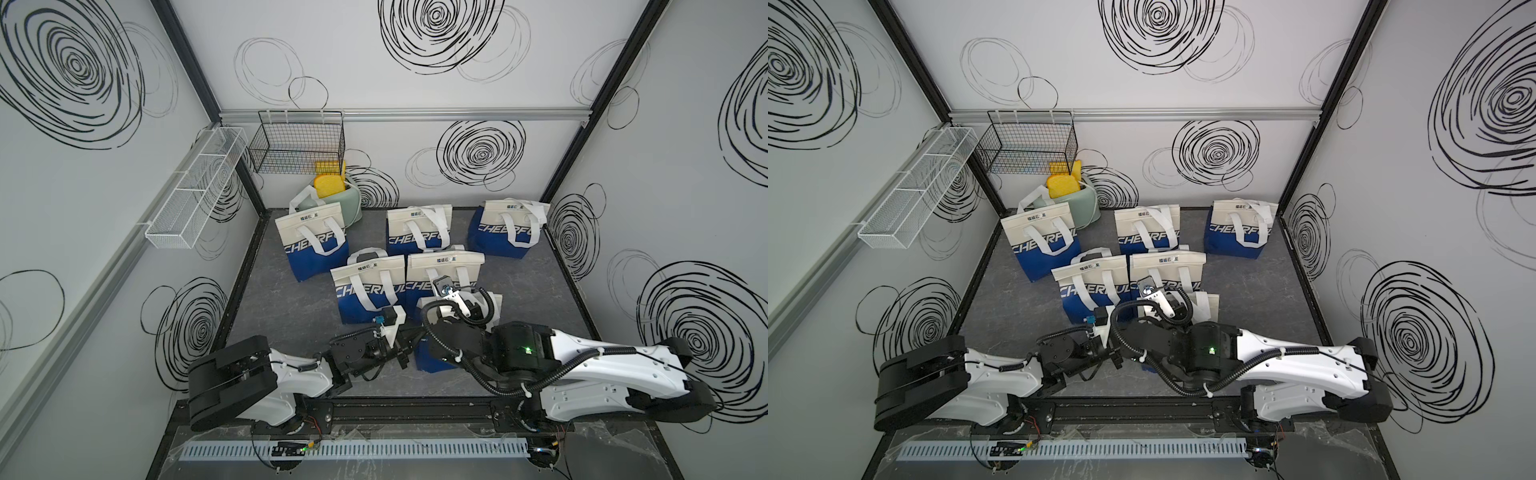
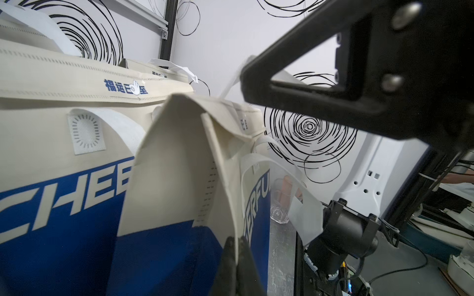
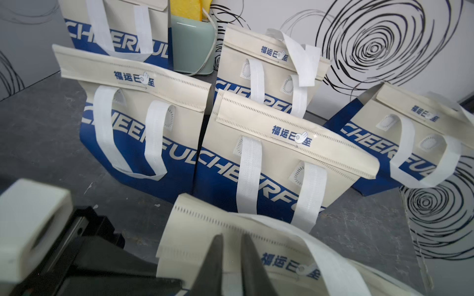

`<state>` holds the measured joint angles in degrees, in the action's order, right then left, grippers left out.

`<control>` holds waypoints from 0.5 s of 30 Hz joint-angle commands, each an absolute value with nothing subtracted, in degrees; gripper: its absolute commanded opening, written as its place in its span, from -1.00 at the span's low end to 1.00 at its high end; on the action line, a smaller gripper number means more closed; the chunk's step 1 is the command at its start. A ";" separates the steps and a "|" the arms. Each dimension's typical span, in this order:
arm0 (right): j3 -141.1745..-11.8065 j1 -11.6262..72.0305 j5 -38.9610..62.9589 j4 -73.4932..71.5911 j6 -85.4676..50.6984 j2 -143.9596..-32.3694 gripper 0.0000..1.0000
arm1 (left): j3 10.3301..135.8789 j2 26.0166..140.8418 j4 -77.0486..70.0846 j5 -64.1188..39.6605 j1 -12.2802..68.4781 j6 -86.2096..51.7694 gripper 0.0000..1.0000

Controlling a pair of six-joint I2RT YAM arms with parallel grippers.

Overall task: Open the takeout bag
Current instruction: Open the takeout bag at the center of the board.

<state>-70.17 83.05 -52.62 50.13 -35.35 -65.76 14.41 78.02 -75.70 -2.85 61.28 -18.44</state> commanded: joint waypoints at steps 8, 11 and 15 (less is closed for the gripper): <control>-69.37 85.14 -42.90 46.95 -28.21 -63.57 0.25 | 17.91 78.84 -76.03 -5.09 60.21 -18.72 -1.00; -70.13 87.32 -46.14 47.49 -28.12 -65.80 0.23 | 18.44 78.53 -75.13 -5.43 60.21 -18.40 -1.00; -70.59 88.15 -50.53 48.73 -28.35 -67.15 0.17 | 18.72 77.97 -74.40 -5.71 60.20 -18.02 -1.00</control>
<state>-68.71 87.64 -46.17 47.57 -28.62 -67.46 17.06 78.37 -72.64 -4.86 60.58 -18.44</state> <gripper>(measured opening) 0.588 0.053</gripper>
